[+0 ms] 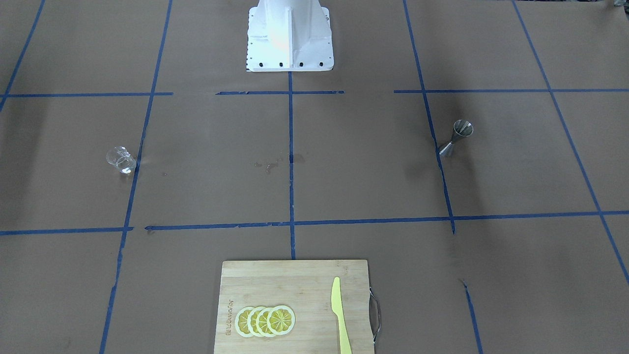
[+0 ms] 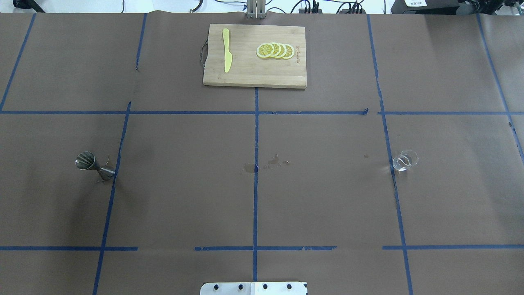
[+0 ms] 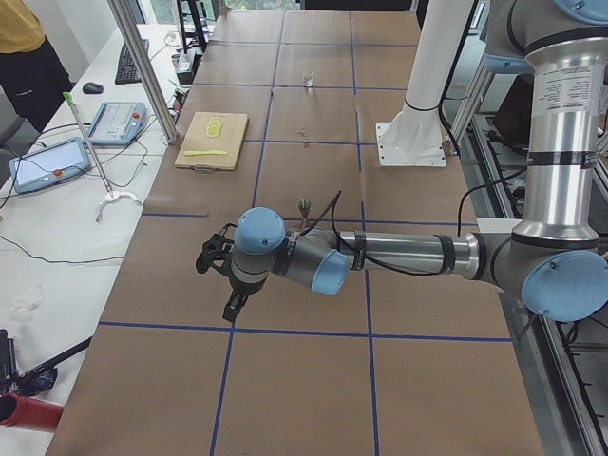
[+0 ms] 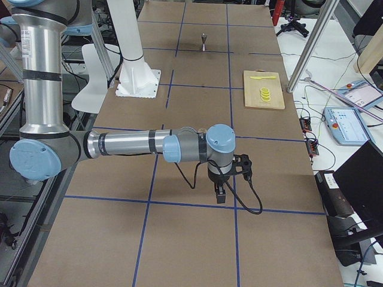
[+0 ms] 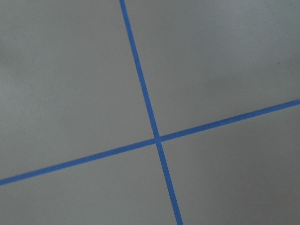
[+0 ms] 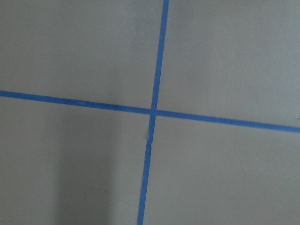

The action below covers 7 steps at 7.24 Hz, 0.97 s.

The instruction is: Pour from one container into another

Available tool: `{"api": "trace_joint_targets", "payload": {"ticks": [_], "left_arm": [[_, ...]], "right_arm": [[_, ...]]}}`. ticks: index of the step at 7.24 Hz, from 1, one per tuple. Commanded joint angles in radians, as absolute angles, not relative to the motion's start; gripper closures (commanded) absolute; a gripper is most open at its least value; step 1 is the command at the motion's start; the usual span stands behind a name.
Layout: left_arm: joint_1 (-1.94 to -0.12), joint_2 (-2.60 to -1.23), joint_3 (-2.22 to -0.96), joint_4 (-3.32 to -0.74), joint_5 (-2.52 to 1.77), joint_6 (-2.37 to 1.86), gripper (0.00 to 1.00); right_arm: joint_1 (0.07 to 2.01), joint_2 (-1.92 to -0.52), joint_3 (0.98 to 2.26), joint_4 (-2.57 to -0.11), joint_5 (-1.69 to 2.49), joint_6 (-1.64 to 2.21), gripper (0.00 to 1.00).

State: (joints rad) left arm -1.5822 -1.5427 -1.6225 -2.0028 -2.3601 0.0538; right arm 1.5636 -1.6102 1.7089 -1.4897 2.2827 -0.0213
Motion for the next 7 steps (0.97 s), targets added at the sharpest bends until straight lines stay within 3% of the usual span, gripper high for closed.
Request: {"api": "trace_joint_targets", "payload": {"ticks": [1,7], "left_arm": [[-1.582,-1.546,-1.626,-2.175,-2.361,0.049,0.00],[-1.525,-1.537,-1.627,-2.413,-2.359,-0.004,0.00]], "right_arm": [[1.545,-1.614,1.704,-1.388,2.316,-0.017,0.00],[1.543,-1.615,1.706,-1.359,2.325,-0.025,0.00]]}}
